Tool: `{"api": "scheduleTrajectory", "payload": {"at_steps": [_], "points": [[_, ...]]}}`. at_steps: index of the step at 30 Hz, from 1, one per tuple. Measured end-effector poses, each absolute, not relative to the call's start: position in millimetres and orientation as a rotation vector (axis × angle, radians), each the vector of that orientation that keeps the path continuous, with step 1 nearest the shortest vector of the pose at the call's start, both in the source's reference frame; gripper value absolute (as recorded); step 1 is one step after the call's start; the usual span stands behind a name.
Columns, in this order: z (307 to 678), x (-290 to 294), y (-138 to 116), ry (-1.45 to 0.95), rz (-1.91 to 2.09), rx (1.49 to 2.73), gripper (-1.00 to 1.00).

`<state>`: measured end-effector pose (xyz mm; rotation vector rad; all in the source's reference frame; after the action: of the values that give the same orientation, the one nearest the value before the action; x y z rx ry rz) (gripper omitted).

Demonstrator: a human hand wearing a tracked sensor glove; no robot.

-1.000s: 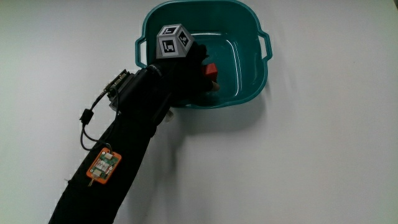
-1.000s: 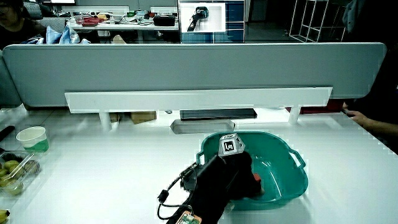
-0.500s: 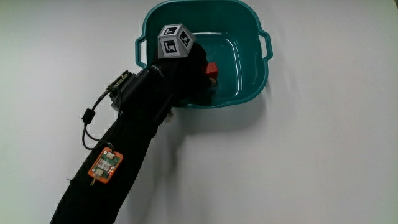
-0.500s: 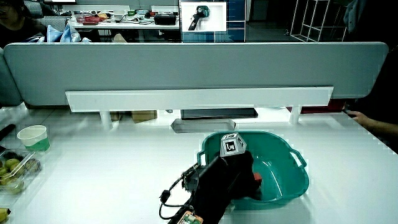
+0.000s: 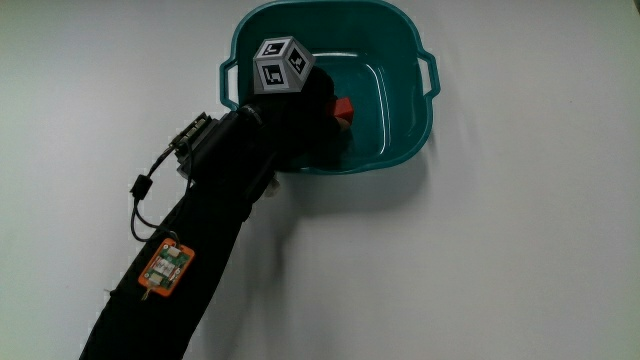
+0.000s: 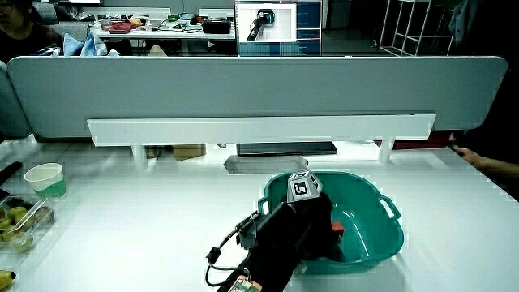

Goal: Pick red block

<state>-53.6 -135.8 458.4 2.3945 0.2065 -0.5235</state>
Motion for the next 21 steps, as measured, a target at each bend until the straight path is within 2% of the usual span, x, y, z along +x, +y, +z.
{"api": "scheduleTrajectory", "payload": {"at_steps": [11,21], "points": [[424.0,-53.2,-134.3,0.280,-0.547,2.456,1.00],[380.7,-41.6,-118.9,0.407,-0.561,2.509,1.00]]}}
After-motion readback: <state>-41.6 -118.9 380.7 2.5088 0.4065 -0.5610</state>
